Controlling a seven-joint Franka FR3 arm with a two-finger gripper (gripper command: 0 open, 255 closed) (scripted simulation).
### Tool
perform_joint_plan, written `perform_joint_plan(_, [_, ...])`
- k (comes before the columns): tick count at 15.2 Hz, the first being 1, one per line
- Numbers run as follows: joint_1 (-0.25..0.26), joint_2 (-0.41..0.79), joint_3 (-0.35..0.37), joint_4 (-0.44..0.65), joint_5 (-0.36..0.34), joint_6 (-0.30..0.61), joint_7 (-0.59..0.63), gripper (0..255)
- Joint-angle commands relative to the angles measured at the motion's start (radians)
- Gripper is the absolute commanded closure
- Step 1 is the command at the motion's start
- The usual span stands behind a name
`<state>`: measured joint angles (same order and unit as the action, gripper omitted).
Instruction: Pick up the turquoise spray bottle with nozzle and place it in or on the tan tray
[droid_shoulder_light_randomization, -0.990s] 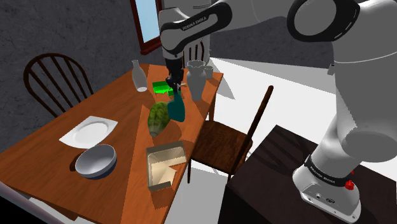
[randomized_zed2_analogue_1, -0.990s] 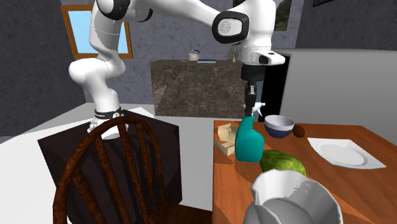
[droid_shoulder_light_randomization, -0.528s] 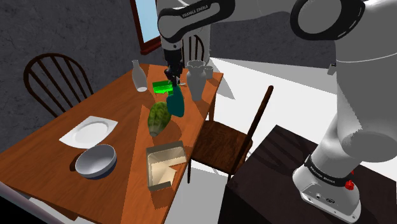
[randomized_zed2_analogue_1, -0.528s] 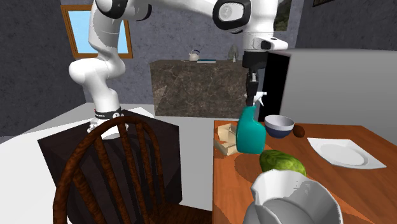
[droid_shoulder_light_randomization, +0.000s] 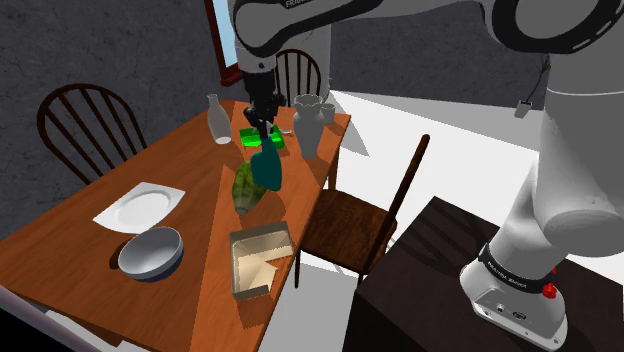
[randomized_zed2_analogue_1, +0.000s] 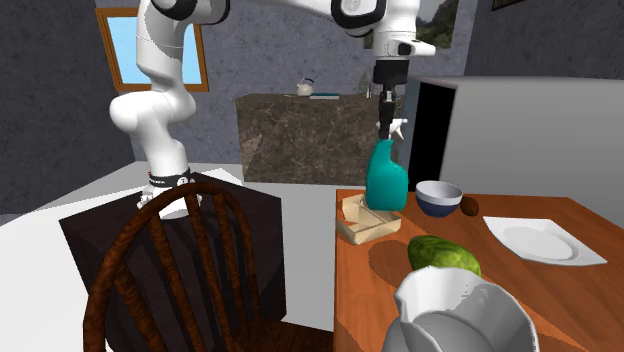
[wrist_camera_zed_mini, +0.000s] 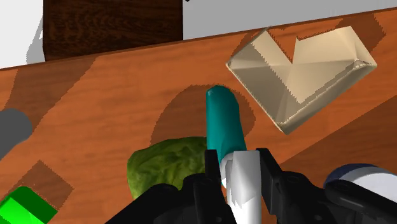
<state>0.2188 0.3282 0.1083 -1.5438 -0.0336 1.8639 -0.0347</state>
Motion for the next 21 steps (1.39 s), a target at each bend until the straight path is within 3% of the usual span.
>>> perform_joint_plan(1, [0.022,-0.043,0.013,-0.043,0.001,0.0,0.036,255])
perform_joint_plan(13, [0.166,-0.136,0.105,-0.039,-0.004,-0.098,0.272,255])
perform_joint_plan(21, [0.164,-0.13,0.104,-0.139,-0.006,0.007,0.273,255])
